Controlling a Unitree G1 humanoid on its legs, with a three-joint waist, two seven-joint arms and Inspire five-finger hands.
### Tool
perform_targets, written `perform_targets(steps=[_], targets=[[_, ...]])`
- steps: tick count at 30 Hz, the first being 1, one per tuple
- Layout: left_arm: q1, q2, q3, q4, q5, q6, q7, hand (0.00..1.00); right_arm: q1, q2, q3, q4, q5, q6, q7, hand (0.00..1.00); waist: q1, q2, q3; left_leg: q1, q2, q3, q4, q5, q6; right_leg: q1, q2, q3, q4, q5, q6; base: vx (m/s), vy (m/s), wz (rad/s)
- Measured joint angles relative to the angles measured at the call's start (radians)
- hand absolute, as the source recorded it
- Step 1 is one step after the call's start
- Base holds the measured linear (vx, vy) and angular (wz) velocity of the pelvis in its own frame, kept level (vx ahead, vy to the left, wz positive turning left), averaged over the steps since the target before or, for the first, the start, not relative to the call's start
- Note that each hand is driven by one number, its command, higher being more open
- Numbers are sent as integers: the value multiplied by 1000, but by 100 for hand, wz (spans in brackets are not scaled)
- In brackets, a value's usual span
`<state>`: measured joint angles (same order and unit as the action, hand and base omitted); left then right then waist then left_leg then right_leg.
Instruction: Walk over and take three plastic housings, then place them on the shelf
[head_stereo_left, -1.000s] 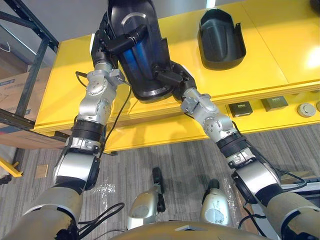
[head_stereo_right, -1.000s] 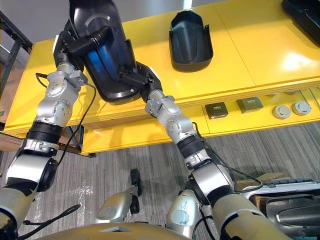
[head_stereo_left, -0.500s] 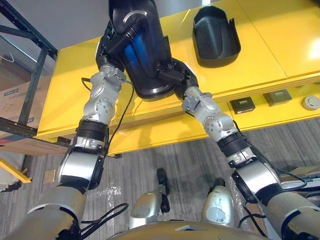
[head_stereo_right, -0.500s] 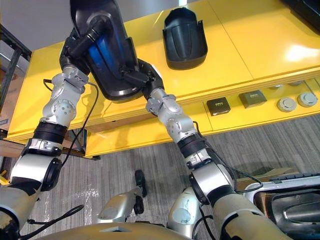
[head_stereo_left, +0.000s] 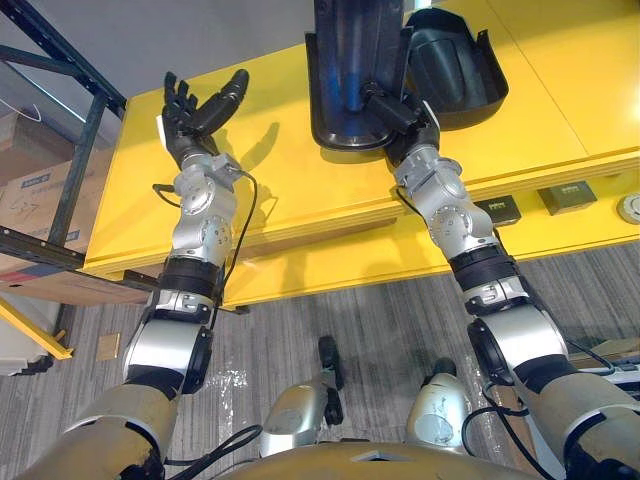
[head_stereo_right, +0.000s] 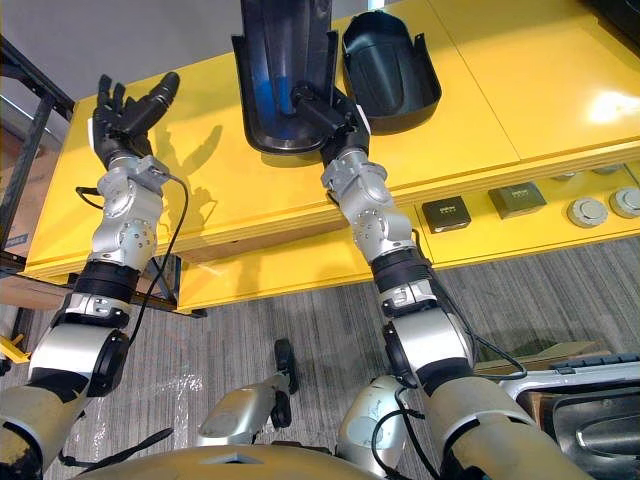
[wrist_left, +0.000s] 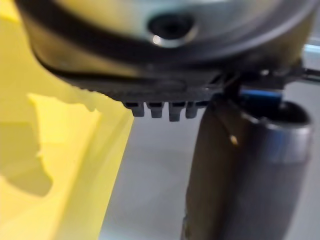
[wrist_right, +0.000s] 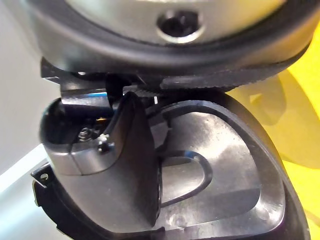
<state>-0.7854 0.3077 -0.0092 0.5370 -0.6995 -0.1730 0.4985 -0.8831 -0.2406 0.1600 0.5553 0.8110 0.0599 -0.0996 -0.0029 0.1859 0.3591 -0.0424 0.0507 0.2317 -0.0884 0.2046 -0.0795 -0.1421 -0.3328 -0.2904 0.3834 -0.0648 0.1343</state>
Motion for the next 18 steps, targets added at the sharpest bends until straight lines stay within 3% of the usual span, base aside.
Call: perform_targets(steps=[6, 18], targets=[[2, -4, 35, -82, 0, -33, 38, 100, -20, 0, 4, 15, -7, 51, 12, 0, 4, 1, 0, 1, -2, -3, 0, 0, 0, 4, -4, -6, 1, 0, 0, -9, -16, 2], [17, -15, 35, -111, 4, -38, -15, 100, -62, -71, 26, 44, -17, 191, 137, 0, 24, 1, 0, 6, -3, -10, 0, 0, 0, 24, -11, -23, -6, 0, 0, -2, -17, 3]])
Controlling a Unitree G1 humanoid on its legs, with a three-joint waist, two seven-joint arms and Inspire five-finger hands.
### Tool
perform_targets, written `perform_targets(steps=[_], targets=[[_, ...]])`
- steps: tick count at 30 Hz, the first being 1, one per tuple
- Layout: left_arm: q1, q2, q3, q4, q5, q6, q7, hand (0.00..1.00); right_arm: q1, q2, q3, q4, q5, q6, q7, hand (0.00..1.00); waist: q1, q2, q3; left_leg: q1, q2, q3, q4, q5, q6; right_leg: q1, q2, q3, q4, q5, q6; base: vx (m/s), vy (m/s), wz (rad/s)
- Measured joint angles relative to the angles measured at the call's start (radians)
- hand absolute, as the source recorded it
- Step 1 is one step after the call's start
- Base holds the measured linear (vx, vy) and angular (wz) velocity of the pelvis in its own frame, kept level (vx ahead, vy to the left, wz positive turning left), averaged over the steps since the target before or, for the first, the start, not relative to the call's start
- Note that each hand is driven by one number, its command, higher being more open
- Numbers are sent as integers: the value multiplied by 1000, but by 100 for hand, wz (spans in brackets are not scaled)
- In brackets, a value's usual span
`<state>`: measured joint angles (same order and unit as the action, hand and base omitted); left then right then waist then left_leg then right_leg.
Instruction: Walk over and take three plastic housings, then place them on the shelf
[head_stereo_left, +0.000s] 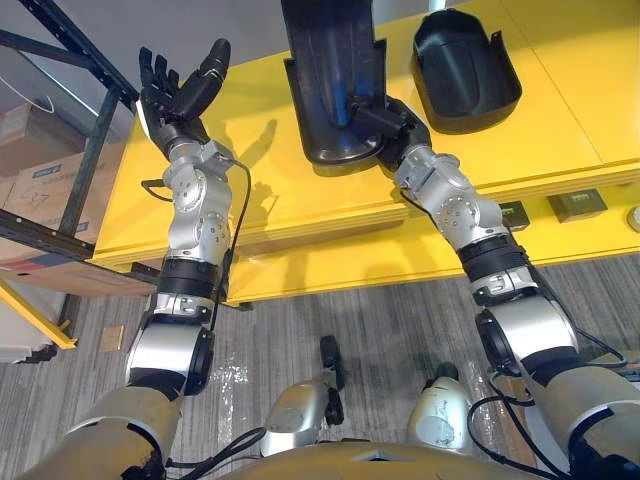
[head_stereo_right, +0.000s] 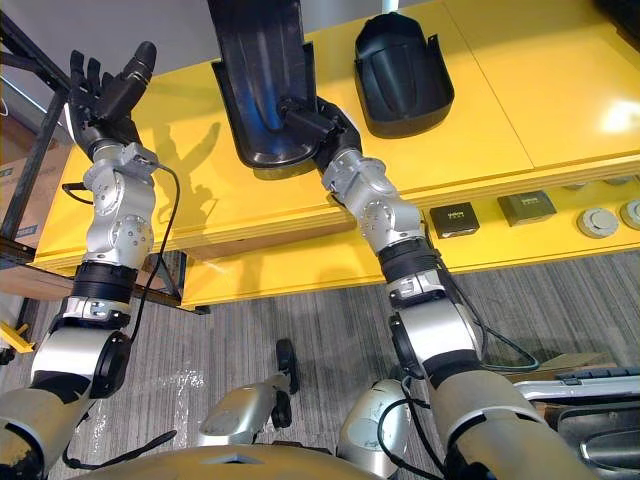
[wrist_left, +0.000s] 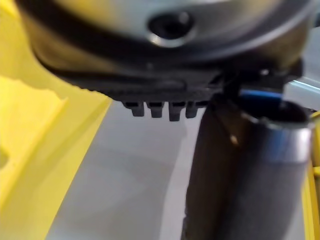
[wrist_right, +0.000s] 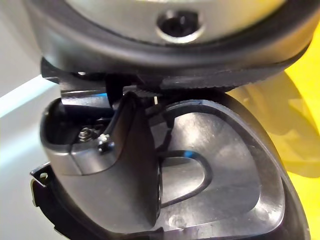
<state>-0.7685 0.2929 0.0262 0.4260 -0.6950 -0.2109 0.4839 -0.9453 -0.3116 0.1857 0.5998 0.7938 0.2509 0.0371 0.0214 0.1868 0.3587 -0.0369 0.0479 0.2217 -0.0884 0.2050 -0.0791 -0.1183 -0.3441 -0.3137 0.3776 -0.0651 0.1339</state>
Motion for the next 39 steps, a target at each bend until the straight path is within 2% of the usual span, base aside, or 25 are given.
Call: perform_targets(steps=[5, 8, 9, 13, 22, 28, 35, 39], targets=[[16, 1, 0, -15, 4, 6, -20, 100, -23, -9, 9, 30, 98, 66, -19, 0, 4, 0, 0, 12, 2, -7, 0, -1, 0, 26, 10, -10, -17, 2, 3, -3, -36, 3], [26, 1, 0, -30, 43, 31, -41, 100, -41, -8, 9, 32, 143, 137, -25, 0, 5, 0, 0, 13, 7, -7, 0, -1, 0, 32, 16, -11, -25, 4, 5, -8, -39, 0], [26, 1, 0, -34, 43, 40, -43, 100, -43, -9, 9, 32, 158, 148, -27, 100, 5, 0, 0, 14, 8, -7, 0, -1, 0, 33, 17, -11, -27, 4, 5, 0, -44, -1], [27, 1, -2, -45, 78, 73, -84, 100, -49, -9, 9, 41, 214, 192, -51, 100, 9, 0, 0, 26, 12, -7, 0, -2, 0, 49, 22, -13, -32, 4, 5, 2, -18, 0], [32, 12, -4, -46, 79, 130, -130, 100, -53, -10, 1, 67, 249, 218, -88, 100, 22, -6, -1, 47, 22, -5, 0, -9, -3, 74, 35, -14, -48, 4, 4, 1, -32, -2], [40, 39, -21, -46, 79, 131, -153, 100, -51, -8, -2, 83, 248, 220, -86, 100, 27, -34, -3, 54, 22, -6, 0, -11, -2, 87, 36, -20, -53, 4, 4, 0, 0, 0], [84, 56, -22, -66, 79, 131, -170, 100, -47, -7, -3, 94, 236, 213, -62, 100, 27, -53, -4, 54, 23, -3, 0, -13, 0, 92, 38, -19, -66, 7, 8, 0, 0, 0], [110, 82, -26, -122, 121, 131, -171, 100, -39, 0, 3, 84, 123, 187, -35, 100, 28, -74, -12, 52, 24, -2, 0, -16, 0, 94, 41, -20, -74, 7, 8, 0, 0, 0]])
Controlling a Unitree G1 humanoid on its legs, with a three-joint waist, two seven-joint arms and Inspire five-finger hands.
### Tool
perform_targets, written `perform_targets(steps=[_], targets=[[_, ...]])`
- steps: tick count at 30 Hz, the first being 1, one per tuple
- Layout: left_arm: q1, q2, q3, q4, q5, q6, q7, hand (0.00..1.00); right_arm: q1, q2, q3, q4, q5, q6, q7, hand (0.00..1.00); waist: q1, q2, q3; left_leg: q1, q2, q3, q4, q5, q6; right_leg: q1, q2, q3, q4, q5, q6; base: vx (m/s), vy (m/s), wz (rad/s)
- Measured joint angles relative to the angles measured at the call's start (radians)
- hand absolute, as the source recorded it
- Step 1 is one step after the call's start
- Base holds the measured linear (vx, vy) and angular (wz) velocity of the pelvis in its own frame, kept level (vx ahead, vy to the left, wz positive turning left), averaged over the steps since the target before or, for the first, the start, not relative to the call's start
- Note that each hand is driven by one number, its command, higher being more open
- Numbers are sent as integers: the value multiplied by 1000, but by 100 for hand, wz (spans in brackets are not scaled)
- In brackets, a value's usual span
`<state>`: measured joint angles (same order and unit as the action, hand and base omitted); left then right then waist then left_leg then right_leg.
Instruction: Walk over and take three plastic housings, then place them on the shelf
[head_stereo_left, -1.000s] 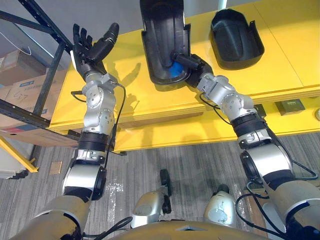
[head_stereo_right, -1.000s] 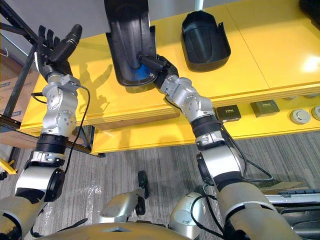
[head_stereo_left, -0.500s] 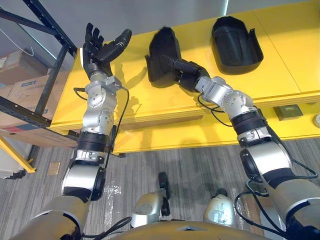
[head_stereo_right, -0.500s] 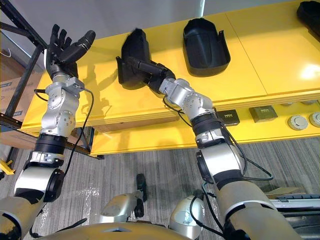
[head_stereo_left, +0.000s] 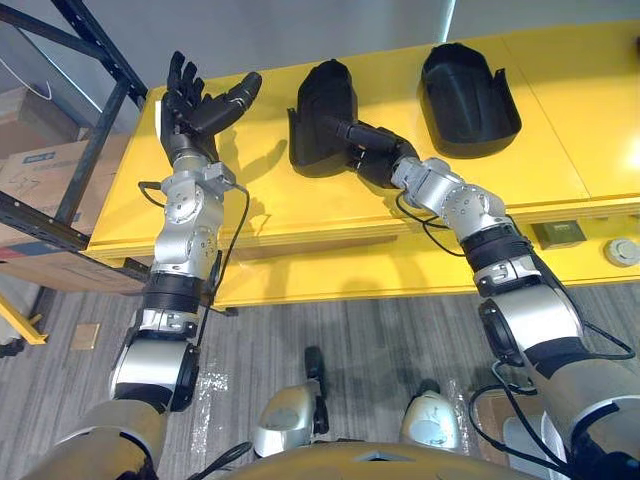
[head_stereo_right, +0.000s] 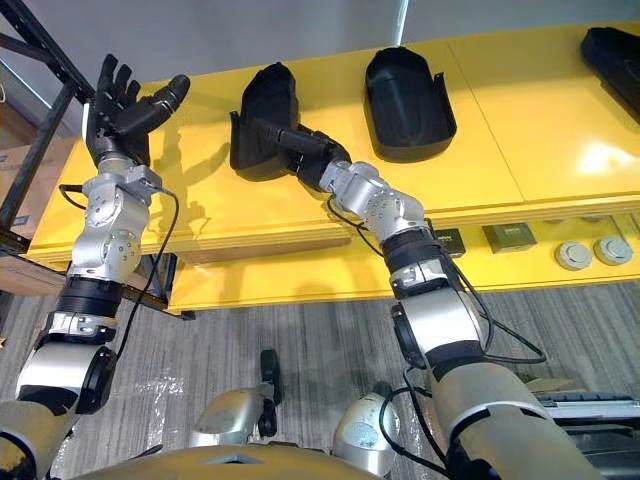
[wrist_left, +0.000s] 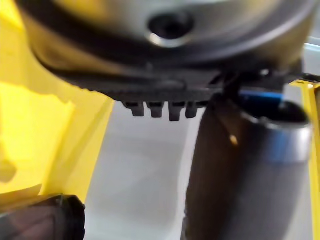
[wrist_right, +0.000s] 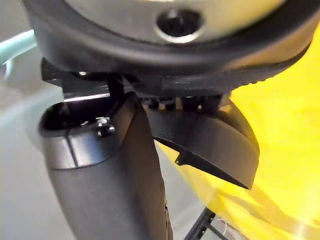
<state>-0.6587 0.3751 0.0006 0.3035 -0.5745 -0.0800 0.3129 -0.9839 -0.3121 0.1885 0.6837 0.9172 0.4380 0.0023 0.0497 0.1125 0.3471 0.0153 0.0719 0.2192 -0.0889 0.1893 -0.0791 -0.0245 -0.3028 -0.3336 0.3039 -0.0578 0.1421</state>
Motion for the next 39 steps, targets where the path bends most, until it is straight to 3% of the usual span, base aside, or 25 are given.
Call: perform_targets(steps=[5, 8, 10, 15, 21, 22, 27, 30, 34, 35, 39], targets=[[76, 77, -6, -126, 62, 25, -32, 100, 109, -26, -1, -187, -141, -2, -23, 100, -1, -15, -8, 5, 9, -7, 0, -4, -2, 30, 16, -15, -39, 7, 2, 32, -28, 3], [172, 118, 28, -225, 76, 96, -95, 100, 198, -85, -15, -322, -168, 39, -16, 100, -4, -24, -19, 14, 9, -10, 1, 0, 4, 60, 27, -27, -80, 21, 3, 63, -20, 5], [239, 144, 57, -266, 76, 151, -156, 100, 267, -146, -60, -406, -207, 68, 12, 100, -8, -32, -31, 18, 8, -15, 3, 0, 4, 88, 35, -43, -121, 36, 6, 53, -5, 11], [309, 156, 127, -268, 76, 178, -215, 100, 309, -246, -150, -437, -330, 70, 102, 100, -13, -42, -57, 24, 13, -16, 0, -5, 4, 129, 58, -51, -201, 73, 6, 1, 2, -1], [312, 169, 148, -268, 69, 151, -269, 100, 323, -292, -167, -472, -360, -110, 254, 100, -25, -50, -118, 20, 15, -6, -1, -7, 5, 149, 73, -49, -274, 108, 4, -6, 9, -4], [312, 169, 148, -268, 62, 120, -278, 100, 325, -292, -167, -487, -355, -159, 257, 100, -25, -50, -128, 21, 17, -5, -1, -7, 5, 151, 76, -49, -278, 113, 5, 7, 1, -3], [334, 150, 162, -307, 21, 32, -289, 100, 395, -269, -205, -558, -366, -263, 223, 100, -22, -54, -158, 19, 22, -6, -1, -7, 5, 156, 83, -50, -292, 118, 2, 0, 0, 0], [464, 71, 212, -477, 19, -45, -277, 100, 550, -195, -275, -684, -524, -344, 156, 100, -24, -60, -170, 19, 21, -4, -1, -8, 4, 157, 84, -50, -299, 118, 2, 11, -2, 0], [652, -75, 220, -634, 37, -116, -267, 100, 761, -101, -346, -765, -600, -394, 71, 100, -27, -58, -189, 20, 23, -5, -2, -11, 0, 161, 87, -50, -306, 114, -3, 0, 0, 0], [878, -243, 202, -686, 75, -142, -270, 100, 1024, 84, -390, -859, -596, -495, -11, 100, -43, -87, -257, 10, 43, -1, -1, -33, -15, 165, 114, -47, -334, 107, -8, 0, 0, 0], [879, -243, 202, -686, 75, -142, -270, 100, 1024, 84, -390, -859, -596, -495, -11, 100, -48, -87, -257, 10, 43, -2, -1, -33, -15, 165, 114, -47, -334, 107, -8, 0, 0, 0]])
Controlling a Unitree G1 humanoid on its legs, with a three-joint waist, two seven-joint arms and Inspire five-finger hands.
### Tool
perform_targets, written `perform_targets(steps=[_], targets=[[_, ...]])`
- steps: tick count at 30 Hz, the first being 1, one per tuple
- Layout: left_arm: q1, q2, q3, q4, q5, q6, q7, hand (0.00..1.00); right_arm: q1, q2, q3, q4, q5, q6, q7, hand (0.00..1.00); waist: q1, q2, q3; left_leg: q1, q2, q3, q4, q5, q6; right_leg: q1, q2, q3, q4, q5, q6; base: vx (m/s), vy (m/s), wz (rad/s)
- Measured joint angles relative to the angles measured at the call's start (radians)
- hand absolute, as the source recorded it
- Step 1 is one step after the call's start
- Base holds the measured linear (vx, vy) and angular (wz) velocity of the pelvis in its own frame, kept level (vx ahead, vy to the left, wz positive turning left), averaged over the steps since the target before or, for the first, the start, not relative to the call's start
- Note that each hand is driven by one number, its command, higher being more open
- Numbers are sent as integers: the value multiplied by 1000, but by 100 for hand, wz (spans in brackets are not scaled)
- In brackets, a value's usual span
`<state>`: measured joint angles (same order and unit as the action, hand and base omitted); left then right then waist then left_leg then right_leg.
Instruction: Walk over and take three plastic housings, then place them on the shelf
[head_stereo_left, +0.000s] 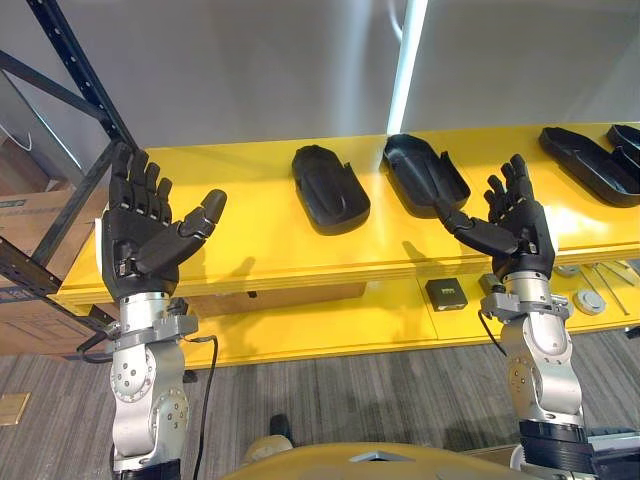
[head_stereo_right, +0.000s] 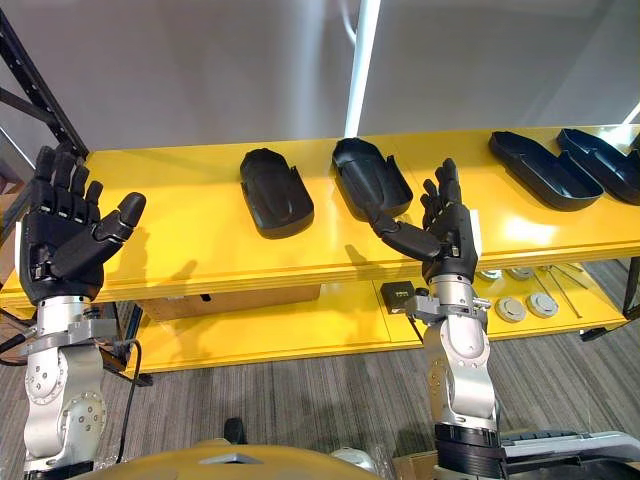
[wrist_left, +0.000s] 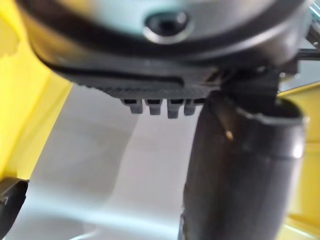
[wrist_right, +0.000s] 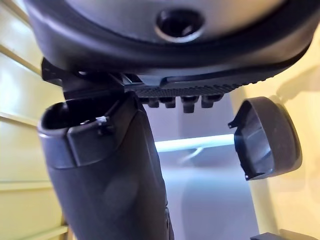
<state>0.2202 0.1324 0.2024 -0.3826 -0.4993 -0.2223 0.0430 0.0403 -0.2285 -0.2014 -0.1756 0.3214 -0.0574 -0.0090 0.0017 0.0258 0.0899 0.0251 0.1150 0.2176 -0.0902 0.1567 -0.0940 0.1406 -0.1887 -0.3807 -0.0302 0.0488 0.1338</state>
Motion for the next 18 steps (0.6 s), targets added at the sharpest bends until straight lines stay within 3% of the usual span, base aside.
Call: perform_targets(steps=[9, 13, 18], targets=[[14, 0, -1, 1, 0, -14, 2, 100, 32, 0, -3, 3, -4, -27, 0, 100, -7, 10, 51, -6, 1, -5, 0, 7, 6, -17, -2, 13, 23, -2, 0, -1, 0, -1], [11, 0, -22, 24, -2, -13, 1, 100, 34, -4, 9, 2, -84, -66, -1, 100, -7, 10, 67, -52, 0, -25, 0, 14, 5, -56, 2, 14, 28, -1, 2, -36, 4, 11], [12, 0, -79, 71, -1, -8, -18, 100, 2, -8, 70, 3, -78, -66, 18, 100, 5, -7, 83, -59, 1, -26, 0, 18, 9, -64, 4, 20, 28, -1, 2, 5, -4, 3]])
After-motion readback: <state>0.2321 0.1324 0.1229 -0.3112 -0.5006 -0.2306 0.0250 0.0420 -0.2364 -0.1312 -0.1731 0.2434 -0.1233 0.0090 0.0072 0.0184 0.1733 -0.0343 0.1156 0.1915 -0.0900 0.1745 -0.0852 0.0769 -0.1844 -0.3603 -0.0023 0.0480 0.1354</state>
